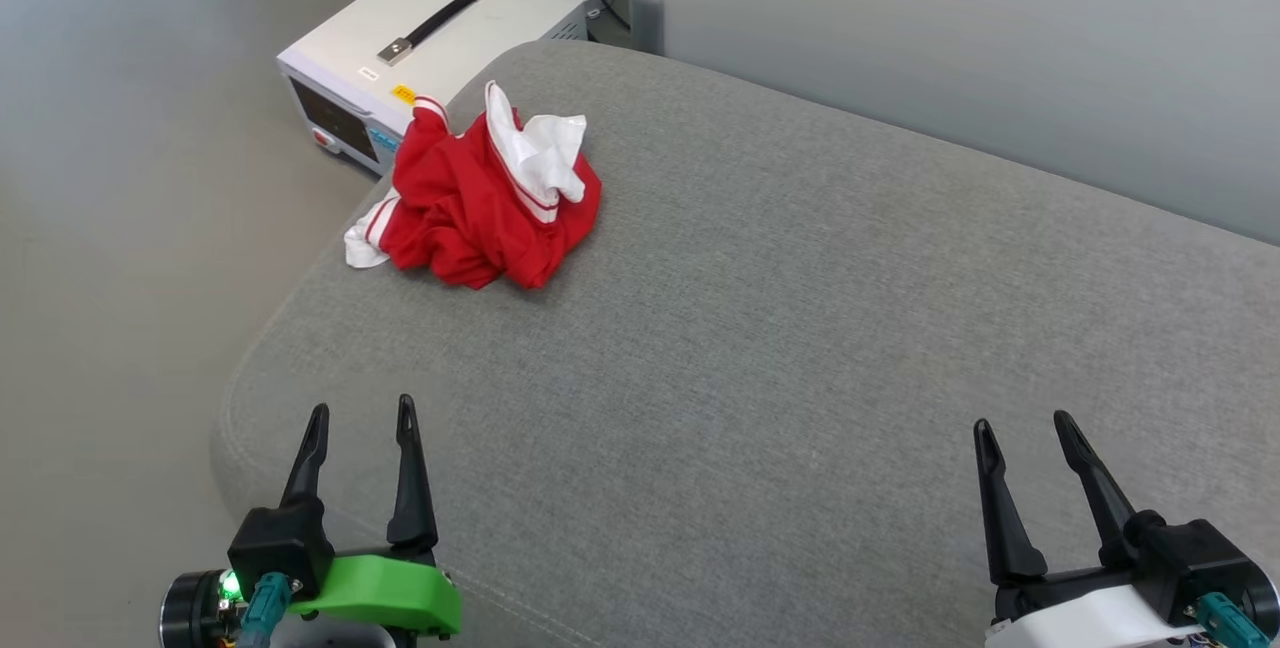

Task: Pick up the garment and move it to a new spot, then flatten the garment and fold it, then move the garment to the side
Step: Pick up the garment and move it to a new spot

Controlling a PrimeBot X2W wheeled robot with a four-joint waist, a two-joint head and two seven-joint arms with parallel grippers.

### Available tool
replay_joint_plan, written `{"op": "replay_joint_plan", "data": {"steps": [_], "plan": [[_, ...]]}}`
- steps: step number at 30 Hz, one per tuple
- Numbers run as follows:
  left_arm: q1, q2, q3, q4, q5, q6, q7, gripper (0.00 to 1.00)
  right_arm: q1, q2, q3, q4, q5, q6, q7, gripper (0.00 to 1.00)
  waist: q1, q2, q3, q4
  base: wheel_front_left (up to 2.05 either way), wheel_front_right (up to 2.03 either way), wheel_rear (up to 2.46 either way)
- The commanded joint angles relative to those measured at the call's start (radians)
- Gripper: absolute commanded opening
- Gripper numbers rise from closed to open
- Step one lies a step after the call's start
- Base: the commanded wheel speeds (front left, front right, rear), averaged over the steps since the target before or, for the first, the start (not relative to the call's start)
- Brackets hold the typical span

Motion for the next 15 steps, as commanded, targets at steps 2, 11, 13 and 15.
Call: {"op": "replay_joint_plan", "data": {"steps": [2,11,13,15], "plan": [[-0.009,-0.004,0.007,-0.002,-0.011,0.003,-0.006,1.0,-0.02,-0.002,0.003,-0.003,-0.009,-0.001,-0.006,1.0,0.0,0.0,0.011,0.045,0.0,0.0,0.0],[-0.02,-0.004,0.029,0.005,-0.028,-0.007,-0.006,1.0,-0.032,-0.002,0.016,-0.004,-0.02,-0.001,-0.006,1.0,0.0,0.0,0.03,0.043,0.0,0.0,0.0],[-0.042,-0.004,0.044,0.005,-0.025,-0.02,-0.006,1.0,-0.034,-0.002,0.016,-0.006,-0.026,-0.001,-0.006,1.0,0.0,0.0,0.039,0.035,0.0,0.0,0.0],[-0.078,-0.004,0.066,0.007,-0.03,-0.04,-0.006,1.0,-0.039,-0.002,0.013,-0.009,-0.035,-0.001,-0.006,1.0,0.0,0.0,0.054,0.028,0.0,0.0,0.0]]}}
